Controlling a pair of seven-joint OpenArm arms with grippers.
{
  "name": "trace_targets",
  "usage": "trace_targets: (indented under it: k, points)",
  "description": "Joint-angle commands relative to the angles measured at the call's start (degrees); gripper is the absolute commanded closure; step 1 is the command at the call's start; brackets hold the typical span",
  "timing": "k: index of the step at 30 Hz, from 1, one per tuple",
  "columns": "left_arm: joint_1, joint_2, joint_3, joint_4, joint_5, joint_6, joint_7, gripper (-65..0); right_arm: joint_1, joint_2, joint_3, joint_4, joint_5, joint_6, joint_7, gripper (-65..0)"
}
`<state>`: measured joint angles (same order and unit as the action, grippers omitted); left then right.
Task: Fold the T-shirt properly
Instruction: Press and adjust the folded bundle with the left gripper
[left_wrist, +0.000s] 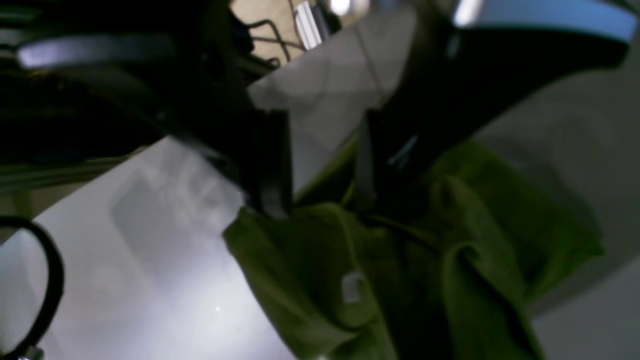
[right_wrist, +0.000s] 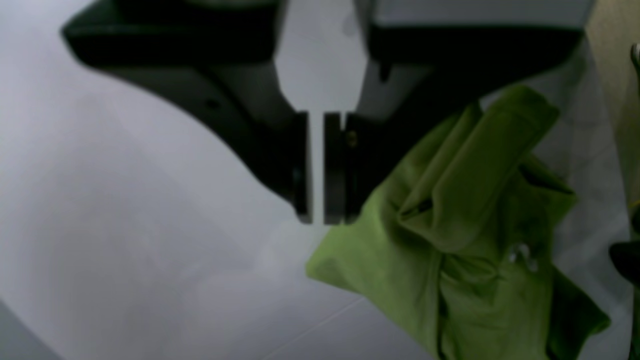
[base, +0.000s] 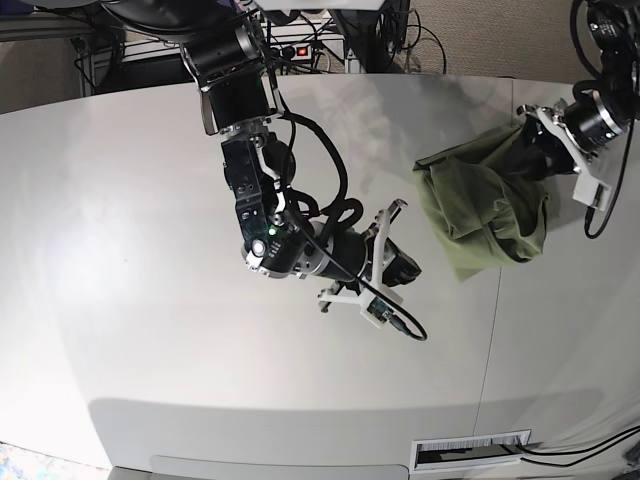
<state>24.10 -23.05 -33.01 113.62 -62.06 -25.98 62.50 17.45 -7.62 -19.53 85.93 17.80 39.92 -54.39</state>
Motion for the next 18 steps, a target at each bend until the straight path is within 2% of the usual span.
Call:
trace_targets:
  k: [1, 10, 15, 18]
  points:
    - [-0.13, 0.04, -0.50, 0.74, -0.28, -0.09, -1.70, -23.1, 1.42, -0.50, -0.02, 0.94, 0.81, 0.08, 1.40, -4.2]
    - [-0.15, 6.49, -0.50, 0.72, 4.83, -0.24, -5.31, -23.1, 1.42, -0.50, -0.02, 0.94, 0.83, 0.08, 1.25, -4.2]
    - [-0.15, 10.29, -0.50, 0.72, 5.22, -0.28, -5.86, -23.1, 1.42, -0.48, -0.02, 0.94, 1.70, 0.08, 1.20, -4.2]
    - [-0.35, 11.87, -0.48, 0.72, 8.24, -0.26, -8.85, -23.1, 1.42, -0.48, -0.02, 0.94, 1.95, 0.08, 0.92, -4.2]
